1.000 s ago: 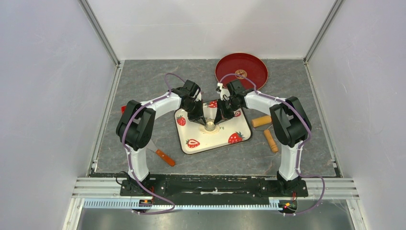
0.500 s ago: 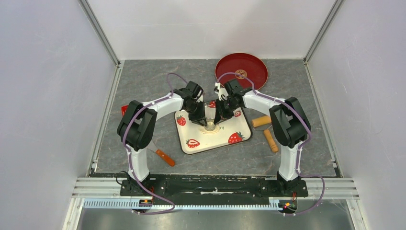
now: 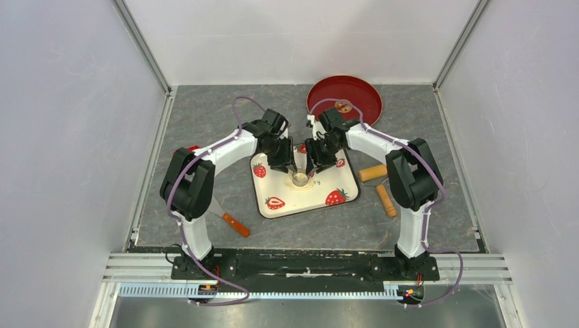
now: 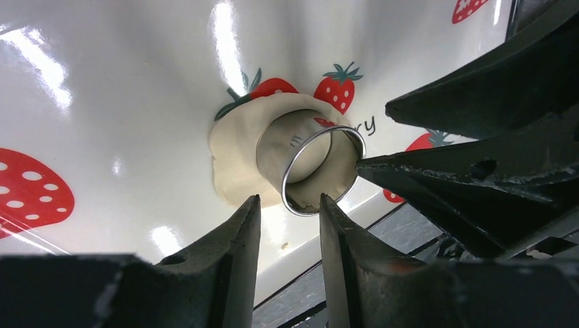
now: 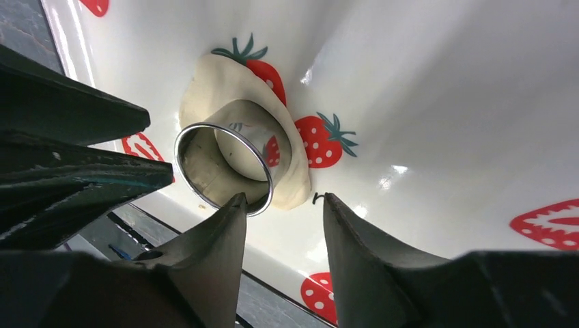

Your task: Roll out the dumpling wrappers from the dough

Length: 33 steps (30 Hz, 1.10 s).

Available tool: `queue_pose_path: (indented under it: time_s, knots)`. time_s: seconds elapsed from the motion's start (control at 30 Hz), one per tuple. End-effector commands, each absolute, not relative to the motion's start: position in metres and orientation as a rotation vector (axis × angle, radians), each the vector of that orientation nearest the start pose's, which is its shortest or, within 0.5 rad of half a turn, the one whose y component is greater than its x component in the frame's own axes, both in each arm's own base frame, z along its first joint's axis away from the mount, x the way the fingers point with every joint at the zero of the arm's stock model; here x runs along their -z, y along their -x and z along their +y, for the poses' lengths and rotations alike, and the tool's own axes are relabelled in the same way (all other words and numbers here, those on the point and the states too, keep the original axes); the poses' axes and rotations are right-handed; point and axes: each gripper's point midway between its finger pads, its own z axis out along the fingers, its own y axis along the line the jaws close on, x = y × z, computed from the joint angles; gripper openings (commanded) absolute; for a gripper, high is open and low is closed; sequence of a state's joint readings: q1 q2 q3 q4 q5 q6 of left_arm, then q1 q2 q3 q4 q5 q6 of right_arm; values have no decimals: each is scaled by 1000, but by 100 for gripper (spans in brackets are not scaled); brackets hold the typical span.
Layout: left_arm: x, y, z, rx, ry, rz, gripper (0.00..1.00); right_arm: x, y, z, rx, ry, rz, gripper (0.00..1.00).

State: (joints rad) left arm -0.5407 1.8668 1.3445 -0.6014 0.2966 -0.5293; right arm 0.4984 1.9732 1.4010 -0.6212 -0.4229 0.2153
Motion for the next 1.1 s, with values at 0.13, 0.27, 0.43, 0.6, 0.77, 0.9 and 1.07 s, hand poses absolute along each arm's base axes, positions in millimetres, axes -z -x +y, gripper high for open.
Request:
queue_pose_path:
  time_s: [0.13, 0.27, 0.43, 0.6, 0.77, 0.9, 1.07]
  knots:
    - [-111, -322, -285, 849, -100, 2695, 43, -91, -343, 276, -794, 526, 2680, 61]
    - [-108, -323, -283, 858, -76, 2700, 42, -94, -342, 276, -828, 511, 2678, 62]
    - [-93, -320, -279, 821, -77, 2734, 37, -87, -338, 272, -854, 493, 2698, 58]
    - [-77, -319, -275, 781, -87, 2766, 36, -70, -331, 269, -870, 482, 2740, 50]
    - [-66, -319, -276, 775, -90, 2794, 34, -52, -322, 271, -920, 467, 2778, 43]
    - [-56, -318, -271, 730, -94, 2822, 30, -43, -318, 271, -928, 457, 2797, 38]
    - [-42, -314, -269, 709, -97, 2858, 19, -33, -313, 269, -923, 453, 2824, 23]
